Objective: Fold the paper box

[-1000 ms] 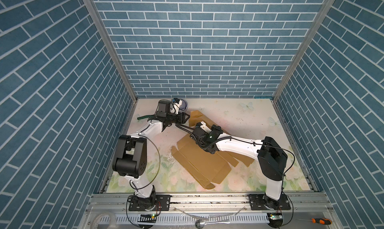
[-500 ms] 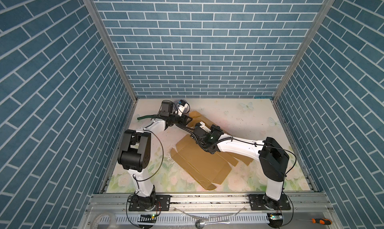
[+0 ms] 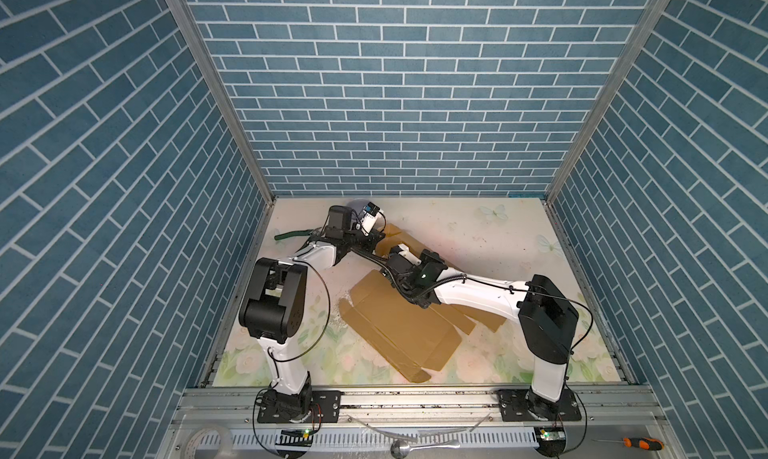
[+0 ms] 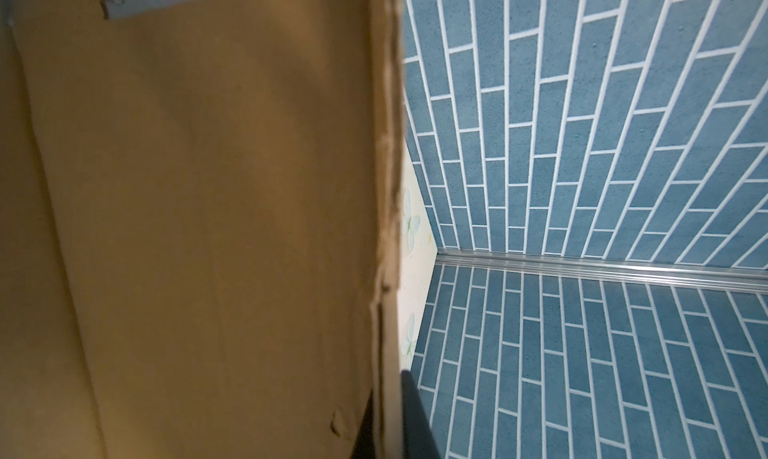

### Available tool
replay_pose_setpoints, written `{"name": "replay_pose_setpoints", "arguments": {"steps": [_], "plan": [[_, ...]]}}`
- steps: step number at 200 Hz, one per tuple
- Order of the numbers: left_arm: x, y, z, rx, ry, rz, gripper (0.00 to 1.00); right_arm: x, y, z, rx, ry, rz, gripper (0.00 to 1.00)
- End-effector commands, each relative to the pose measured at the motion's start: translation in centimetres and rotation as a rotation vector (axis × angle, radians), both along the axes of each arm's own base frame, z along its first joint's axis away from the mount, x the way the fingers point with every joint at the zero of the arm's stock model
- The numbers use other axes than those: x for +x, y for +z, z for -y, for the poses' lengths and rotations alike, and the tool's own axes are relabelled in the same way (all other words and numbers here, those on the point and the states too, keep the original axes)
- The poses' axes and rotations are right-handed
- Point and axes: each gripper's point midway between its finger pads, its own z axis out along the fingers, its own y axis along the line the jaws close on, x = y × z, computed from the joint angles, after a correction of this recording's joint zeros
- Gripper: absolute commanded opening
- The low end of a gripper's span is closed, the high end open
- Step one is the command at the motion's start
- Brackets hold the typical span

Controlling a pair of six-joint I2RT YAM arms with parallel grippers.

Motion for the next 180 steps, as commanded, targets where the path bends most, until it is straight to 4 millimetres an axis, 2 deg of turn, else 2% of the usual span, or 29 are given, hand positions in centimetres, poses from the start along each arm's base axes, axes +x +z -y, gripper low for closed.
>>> {"name": "replay_pose_setpoints", "arguments": {"steps": [1, 42, 72, 117, 136, 165, 180], "plan": [[-0.2, 1.8, 0.2, -0.004, -0.005, 0.064, 0.0, -0.2, 0.3, 0.1, 0.018, 0.002, 0.004, 0.0], [-0.7, 3.2, -0.8, 0.037, 0.038, 0.085, 0.0, -0.1, 0.3, 0.5, 0.001, -0.008, 0.015, 0.0], [-2.1, 4.6, -0.8, 0.005, 0.059, 0.104, 0.0, -0.1, 0.3, 0.6, -0.003, -0.01, 0.018, 0.0], [-4.8, 3.2, 1.3, -0.015, 0.049, 0.077, 0.0, 0.0, 1.4, -0.2, 0.034, -0.001, 0.008, 0.0], [-5.0, 3.0, 1.5, -0.073, 0.075, 0.054, 0.0, -0.3, 1.3, -0.8, 0.072, 0.012, -0.028, 0.0], [-5.4, 3.6, 2.5, -0.185, 0.087, 0.011, 0.0, -0.9, 0.9, -1.6, 0.138, 0.012, -0.099, 0.0], [-5.9, 3.0, 3.1, -0.189, 0.086, -0.008, 0.0, -1.0, 0.7, -1.7, 0.161, 0.004, -0.11, 0.0]]}}
